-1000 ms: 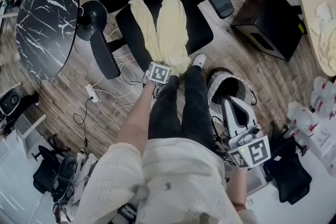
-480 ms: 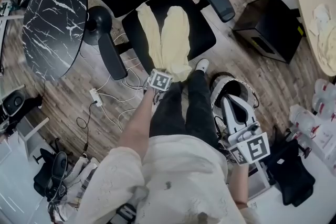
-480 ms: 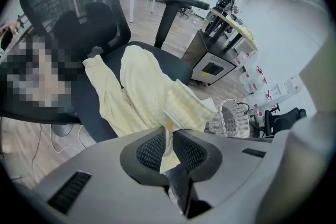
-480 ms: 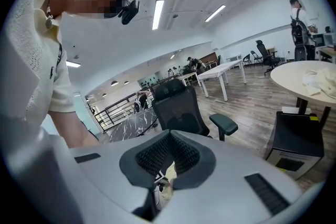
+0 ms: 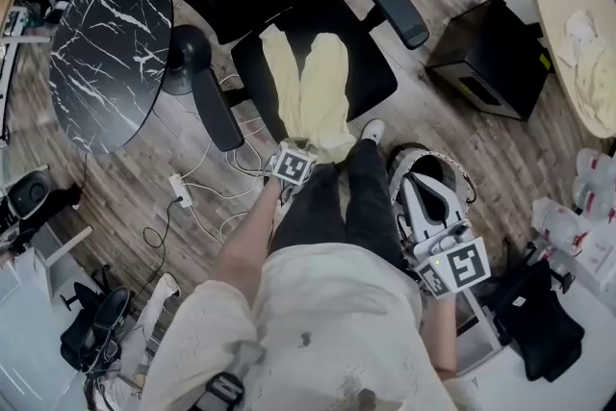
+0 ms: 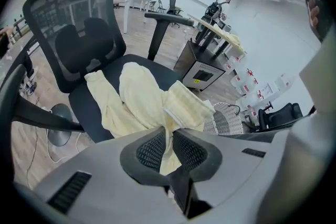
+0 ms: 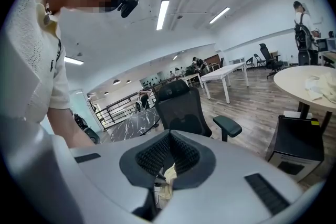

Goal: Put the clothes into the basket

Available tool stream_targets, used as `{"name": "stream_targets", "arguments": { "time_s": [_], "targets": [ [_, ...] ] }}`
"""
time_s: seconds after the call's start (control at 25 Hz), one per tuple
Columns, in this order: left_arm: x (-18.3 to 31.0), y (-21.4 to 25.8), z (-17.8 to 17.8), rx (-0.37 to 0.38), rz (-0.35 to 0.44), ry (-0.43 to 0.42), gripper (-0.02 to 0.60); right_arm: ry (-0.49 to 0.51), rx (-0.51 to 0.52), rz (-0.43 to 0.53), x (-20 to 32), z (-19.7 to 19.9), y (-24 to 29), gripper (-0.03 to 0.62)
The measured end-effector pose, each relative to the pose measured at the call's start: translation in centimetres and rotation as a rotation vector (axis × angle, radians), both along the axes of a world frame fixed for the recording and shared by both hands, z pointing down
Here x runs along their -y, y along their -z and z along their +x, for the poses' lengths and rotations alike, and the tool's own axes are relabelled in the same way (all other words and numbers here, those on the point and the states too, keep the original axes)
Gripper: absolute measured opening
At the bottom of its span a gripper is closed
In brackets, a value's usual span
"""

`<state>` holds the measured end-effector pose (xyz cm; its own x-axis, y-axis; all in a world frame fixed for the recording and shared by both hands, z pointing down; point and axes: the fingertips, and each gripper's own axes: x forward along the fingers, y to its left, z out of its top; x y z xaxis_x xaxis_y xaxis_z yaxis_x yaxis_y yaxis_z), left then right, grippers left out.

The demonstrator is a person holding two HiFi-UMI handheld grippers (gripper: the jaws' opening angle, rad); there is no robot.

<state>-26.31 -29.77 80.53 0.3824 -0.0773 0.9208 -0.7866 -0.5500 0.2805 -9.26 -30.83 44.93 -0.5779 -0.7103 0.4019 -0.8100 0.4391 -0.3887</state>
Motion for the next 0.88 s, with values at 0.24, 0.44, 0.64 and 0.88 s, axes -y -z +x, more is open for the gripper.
{"name": "stream_targets", "arguments": {
  "time_s": [0.24, 0.44, 0.64, 0.88],
  "targets": [
    [-0.5, 3.9, 0.7, -0.082, 0.034, 0.013, 0.058, 0.0, -0.008, 0.016, -1.1, -1.5, 0.9, 0.009],
    [-0.8, 6.7, 1.4, -0.13, 0.076, 0.007, 0.058, -0.014, -0.011, 0.018, -2.3, -1.5, 1.5, 0.011],
    [-0.3, 9.9, 1.7, -0.186, 0.119, 0.056, 0.058, -0.037, -0.021, 0.025, -2.9, -0.8, 2.1, 0.009],
    [0.4, 12.7, 2.7, -0.232, 0.158, 0.042, 0.057, -0.077, -0.025, 0.039, -3.3, 0.0, 2.9, 0.009]
  ]
}}
